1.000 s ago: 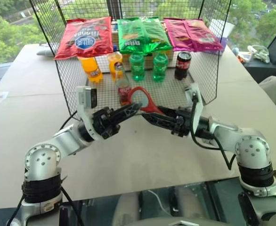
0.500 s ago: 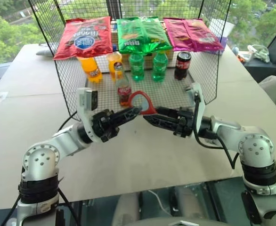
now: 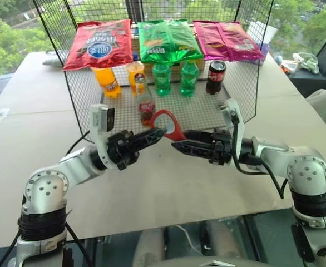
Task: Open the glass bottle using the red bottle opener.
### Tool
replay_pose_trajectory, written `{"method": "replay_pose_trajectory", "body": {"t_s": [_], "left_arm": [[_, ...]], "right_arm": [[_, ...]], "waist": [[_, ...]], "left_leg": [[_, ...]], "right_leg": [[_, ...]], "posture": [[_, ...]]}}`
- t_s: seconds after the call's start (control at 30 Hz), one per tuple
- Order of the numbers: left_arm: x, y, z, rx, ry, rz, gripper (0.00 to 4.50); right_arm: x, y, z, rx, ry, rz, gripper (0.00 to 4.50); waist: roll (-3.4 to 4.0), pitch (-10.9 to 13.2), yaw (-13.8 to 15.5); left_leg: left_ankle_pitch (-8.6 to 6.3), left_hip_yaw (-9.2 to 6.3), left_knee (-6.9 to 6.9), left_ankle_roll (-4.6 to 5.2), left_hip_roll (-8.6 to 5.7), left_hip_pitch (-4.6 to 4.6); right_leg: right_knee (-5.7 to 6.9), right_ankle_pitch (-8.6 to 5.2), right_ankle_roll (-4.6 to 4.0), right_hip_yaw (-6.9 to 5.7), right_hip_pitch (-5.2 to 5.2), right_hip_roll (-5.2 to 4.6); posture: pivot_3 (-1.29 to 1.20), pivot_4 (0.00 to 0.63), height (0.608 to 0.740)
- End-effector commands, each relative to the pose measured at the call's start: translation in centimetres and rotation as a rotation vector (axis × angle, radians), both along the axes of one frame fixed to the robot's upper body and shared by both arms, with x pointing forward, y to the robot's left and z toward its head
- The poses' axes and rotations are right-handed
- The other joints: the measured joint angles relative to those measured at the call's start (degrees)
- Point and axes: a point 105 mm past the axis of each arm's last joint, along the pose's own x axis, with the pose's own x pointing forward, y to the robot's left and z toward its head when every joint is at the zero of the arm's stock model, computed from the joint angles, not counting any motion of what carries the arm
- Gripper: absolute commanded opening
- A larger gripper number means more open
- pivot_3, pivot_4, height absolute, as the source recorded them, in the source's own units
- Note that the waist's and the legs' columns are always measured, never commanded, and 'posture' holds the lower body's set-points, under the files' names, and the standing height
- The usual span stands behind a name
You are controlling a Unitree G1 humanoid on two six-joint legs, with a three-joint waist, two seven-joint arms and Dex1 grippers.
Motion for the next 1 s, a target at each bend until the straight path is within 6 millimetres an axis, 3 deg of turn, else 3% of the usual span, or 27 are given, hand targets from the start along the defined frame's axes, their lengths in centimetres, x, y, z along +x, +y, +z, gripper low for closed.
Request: {"method": "replay_pose_trajectory", "body": {"t_s": [0.03,0.13,0.43,0.47,0.73,0.77,0.87,0.9,1.0], "left_arm": [[-0.7,-0.1,0.6,0.015,-0.049,-0.026,0.00],[-0.8,-0.2,0.4,0.029,-0.057,-0.037,0.00],[-0.2,0.1,0.6,0.040,-0.102,-0.017,0.00],[-0.2,0.2,0.8,0.042,-0.115,-0.018,0.71],[0.4,3.3,0.9,0.105,-0.137,0.188,4.25],[0.9,3.9,0.7,0.136,-0.150,0.256,4.48],[1.8,4.8,0.4,0.197,-0.186,0.383,4.48],[2.9,5.3,0.0,0.290,-0.242,0.509,4.48],[5.3,6.3,-0.7,0.441,-0.324,0.776,4.48]], "right_arm": [[-0.3,0.0,1.1,0.019,-0.041,0.018,1.25],[-0.4,0.2,0.9,0.013,-0.039,0.024,0.09],[-0.3,0.2,0.6,-0.007,-0.044,0.018,0.09],[-0.1,0.1,0.6,-0.008,-0.049,0.002,0.00],[1.9,-2.4,1.1,-0.019,-0.139,-0.229,0.00],[2.0,-2.8,1.1,-0.027,-0.156,-0.258,0.00],[2.3,-3.6,1.1,-0.054,-0.215,-0.327,0.00],[2.5,-3.9,1.2,-0.081,-0.260,-0.367,0.00],[3.0,-5.1,0.5,-0.312,-0.541,-0.492,0.00]], "waist": [[0.00,0.00,-0.01],[0.00,0.00,-0.01],[0.00,0.01,0.00],[0.00,0.01,0.02],[0.01,0.03,0.00],[0.01,0.03,0.00],[0.01,0.03,0.12],[0.01,0.03,0.12],[0.04,0.05,0.42]], "left_leg": [[0.00,0.00,-0.01,0.00,0.00,0.00],[0.00,0.01,-0.05,0.00,0.00,0.00],[0.00,0.02,-0.14,0.00,0.00,-0.01],[0.00,0.02,-0.14,0.00,0.00,-0.01],[0.00,0.02,-0.22,0.00,0.01,-0.01],[0.00,0.04,-0.26,0.00,0.01,-0.02],[0.00,0.04,-0.30,0.00,0.00,-0.03],[0.00,0.04,-0.30,-0.01,0.00,-0.03],[0.00,0.07,-0.30,-0.01,-0.07,-0.03]], "right_leg": [[-0.01,0.00,0.00,0.00,0.00,0.00],[-0.03,0.00,0.00,0.00,-0.01,0.00],[-0.11,0.00,0.00,0.00,-0.01,0.00],[-0.12,0.00,0.00,0.00,-0.01,0.00],[-0.20,0.00,0.00,0.00,-0.03,-0.01],[-0.24,0.00,0.00,0.00,-0.03,-0.01],[-0.32,0.00,0.01,-0.01,-0.03,-0.02],[-0.33,0.00,0.01,-0.01,-0.03,-0.02],[-0.36,0.01,0.01,0.00,-0.01,-0.08]], "posture": [[0.00,0.150,0.740],[0.00,0.150,0.740],[0.00,0.150,0.740],[0.00,0.150,0.740],[0.00,0.150,0.740],[0.00,0.150,0.740],[0.00,0.150,0.740],[0.00,0.150,0.740],[0.00,0.150,0.740]]}}
